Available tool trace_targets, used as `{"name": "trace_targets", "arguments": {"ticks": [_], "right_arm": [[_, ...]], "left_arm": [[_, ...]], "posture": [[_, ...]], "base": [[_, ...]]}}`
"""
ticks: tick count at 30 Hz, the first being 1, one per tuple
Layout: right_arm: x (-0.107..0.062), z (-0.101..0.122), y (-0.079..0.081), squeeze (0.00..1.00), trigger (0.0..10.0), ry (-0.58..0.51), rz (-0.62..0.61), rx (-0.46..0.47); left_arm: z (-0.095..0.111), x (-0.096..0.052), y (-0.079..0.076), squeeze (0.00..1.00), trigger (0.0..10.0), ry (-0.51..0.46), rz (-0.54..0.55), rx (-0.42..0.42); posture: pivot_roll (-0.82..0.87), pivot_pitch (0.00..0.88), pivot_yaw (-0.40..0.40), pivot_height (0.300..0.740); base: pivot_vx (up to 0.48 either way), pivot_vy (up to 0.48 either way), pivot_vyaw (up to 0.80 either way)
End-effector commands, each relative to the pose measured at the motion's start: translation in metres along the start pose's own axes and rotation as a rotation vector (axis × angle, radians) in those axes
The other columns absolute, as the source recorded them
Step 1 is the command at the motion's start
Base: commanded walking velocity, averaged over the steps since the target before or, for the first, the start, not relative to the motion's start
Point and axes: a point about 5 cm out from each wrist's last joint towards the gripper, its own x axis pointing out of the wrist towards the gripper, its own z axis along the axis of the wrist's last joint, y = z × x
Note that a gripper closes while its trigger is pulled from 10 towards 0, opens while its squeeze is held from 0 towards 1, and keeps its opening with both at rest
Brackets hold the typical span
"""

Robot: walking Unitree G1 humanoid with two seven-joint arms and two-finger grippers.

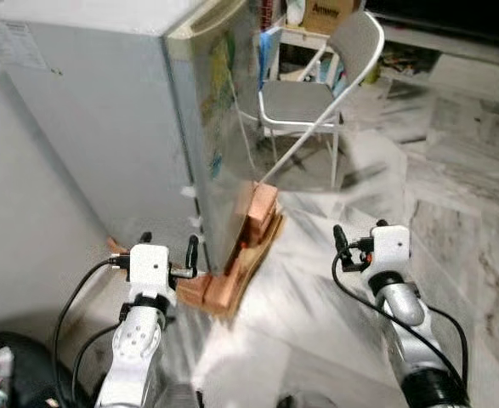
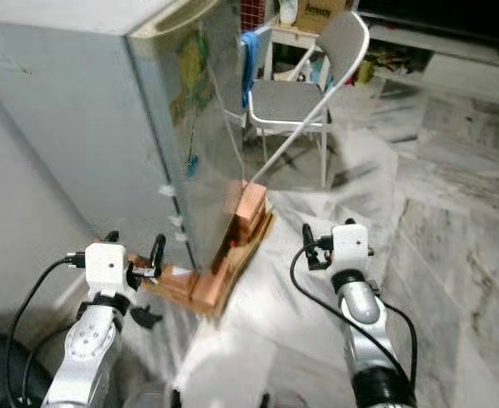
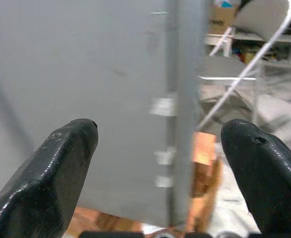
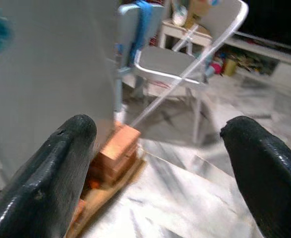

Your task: Restocking fridge

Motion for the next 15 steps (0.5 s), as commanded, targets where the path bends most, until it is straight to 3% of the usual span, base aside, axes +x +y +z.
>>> {"name": "trace_targets", "arguments": {"ticks": [1,8,15], "right_arm": [[0.0033,0.0062,0.0026,0.0,10.0,-0.025,0.014,-0.005],[0.0052,0.0058,0.002,0.0,10.0,-0.017,0.01,-0.006],[0.0055,0.0051,0.0011,0.0,10.0,-0.013,-0.001,-0.006]], "left_arm": [[0.002,0.0008,0.0015,0.0,10.0,-0.017,-0.001,0.009],[0.0031,-0.001,-0.0047,0.0,10.0,-0.034,-0.04,0.006],[0.0039,-0.0011,-0.0077,0.0,10.0,-0.049,-0.063,0.008]], "posture": [[0.07,0.03,-0.027,0.74],[0.07,0.022,-0.028,0.74],[0.07,0.023,-0.027,0.74]], "base": [[0.0,0.0,0.0],[0.0,0.0,0.0],[0.075,0.0,-0.76]]}}
